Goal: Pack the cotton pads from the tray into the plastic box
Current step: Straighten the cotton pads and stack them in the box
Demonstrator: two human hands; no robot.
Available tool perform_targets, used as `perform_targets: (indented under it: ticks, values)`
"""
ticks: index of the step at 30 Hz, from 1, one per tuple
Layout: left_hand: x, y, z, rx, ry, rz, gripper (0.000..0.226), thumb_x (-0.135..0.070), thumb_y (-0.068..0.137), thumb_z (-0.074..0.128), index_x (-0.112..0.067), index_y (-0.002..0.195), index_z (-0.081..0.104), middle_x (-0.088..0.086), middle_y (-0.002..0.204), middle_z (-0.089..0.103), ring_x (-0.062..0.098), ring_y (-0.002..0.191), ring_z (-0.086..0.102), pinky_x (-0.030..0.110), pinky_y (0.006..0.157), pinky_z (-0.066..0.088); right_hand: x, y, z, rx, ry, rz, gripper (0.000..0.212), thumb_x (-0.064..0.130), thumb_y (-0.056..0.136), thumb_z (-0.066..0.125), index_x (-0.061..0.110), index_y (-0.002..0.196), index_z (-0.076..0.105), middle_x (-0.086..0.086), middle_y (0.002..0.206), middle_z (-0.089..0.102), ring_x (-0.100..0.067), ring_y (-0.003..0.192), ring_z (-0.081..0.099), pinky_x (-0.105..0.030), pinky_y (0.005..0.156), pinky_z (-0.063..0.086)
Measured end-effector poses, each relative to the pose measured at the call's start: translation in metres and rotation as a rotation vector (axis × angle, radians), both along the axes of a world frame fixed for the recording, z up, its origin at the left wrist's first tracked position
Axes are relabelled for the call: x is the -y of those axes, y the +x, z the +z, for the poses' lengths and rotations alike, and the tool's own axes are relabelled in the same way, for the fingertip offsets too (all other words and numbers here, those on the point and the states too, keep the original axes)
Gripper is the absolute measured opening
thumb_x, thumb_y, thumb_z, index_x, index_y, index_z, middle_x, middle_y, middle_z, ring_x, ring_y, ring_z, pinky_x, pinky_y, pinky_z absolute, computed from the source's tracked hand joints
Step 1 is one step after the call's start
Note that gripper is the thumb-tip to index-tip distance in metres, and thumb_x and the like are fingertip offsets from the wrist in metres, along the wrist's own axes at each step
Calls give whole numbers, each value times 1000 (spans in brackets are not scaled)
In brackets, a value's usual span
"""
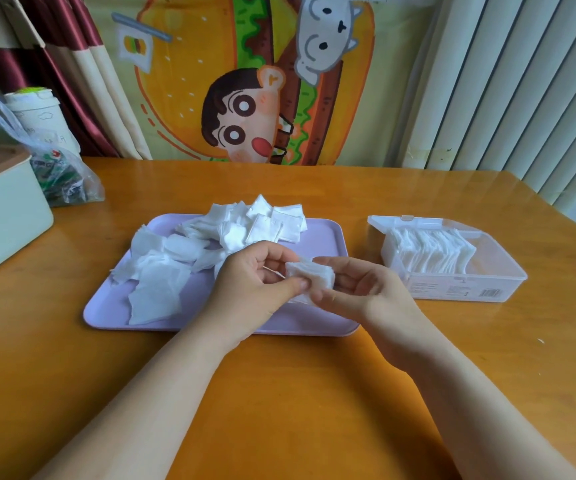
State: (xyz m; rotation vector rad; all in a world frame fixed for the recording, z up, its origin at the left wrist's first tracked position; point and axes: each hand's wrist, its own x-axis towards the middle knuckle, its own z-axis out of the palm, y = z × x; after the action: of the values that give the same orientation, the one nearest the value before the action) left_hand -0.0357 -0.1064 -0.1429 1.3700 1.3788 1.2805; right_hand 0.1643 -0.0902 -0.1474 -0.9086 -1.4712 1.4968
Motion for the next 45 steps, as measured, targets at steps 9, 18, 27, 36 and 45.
perform_targets:
  ticks: [9, 18, 27, 36, 45]
  values:
    - [-2, -10, -4, -130, -65, -150, 15, -7, 85, 83, -17, 95, 79, 17, 91, 75, 13, 77, 62, 35, 77, 54, 4, -7, -4, 423, 337, -289, 35, 3, 93, 75, 30, 116, 76, 20, 102, 78, 7, 96, 72, -8, 82, 50]
    - [0, -2, -6, -177, 0, -134, 8, -14, 93, 76, -21, 97, 77, 5, 77, 66, 11, 64, 52, 23, 63, 46, 3, -14, -13, 545, 389, -389, 37, 14, 94, 77, 21, 131, 75, 10, 111, 80, 2, 96, 73, -4, 79, 50]
    - [-8, 7, -22, -701, 247, -49, 39, -15, 96, 67, -27, 134, 65, -22, 134, 56, -2, 125, 51, 12, 105, 38, -8, 1, -4, 300, 260, -680, 13, 14, 94, 66, 25, 99, 62, 10, 92, 70, -3, 83, 65, -20, 72, 48]
    - [-5, 13, -21, -678, 195, -22, 23, -22, 101, 60, -29, 118, 74, -16, 106, 75, 3, 100, 66, 31, 90, 56, -11, -1, -18, 310, 194, -652, 11, 21, 100, 61, 29, 104, 53, 1, 87, 72, -12, 74, 65, -16, 60, 42]
    - [-14, 20, -15, -710, -23, -61, 70, -42, 95, 70, -34, 157, 39, -18, 139, 53, 14, 128, 50, 37, 111, 43, -11, -4, -17, 239, 163, -695, 15, 18, 101, 59, 31, 100, 52, -5, 89, 73, -12, 75, 67, -17, 59, 45]
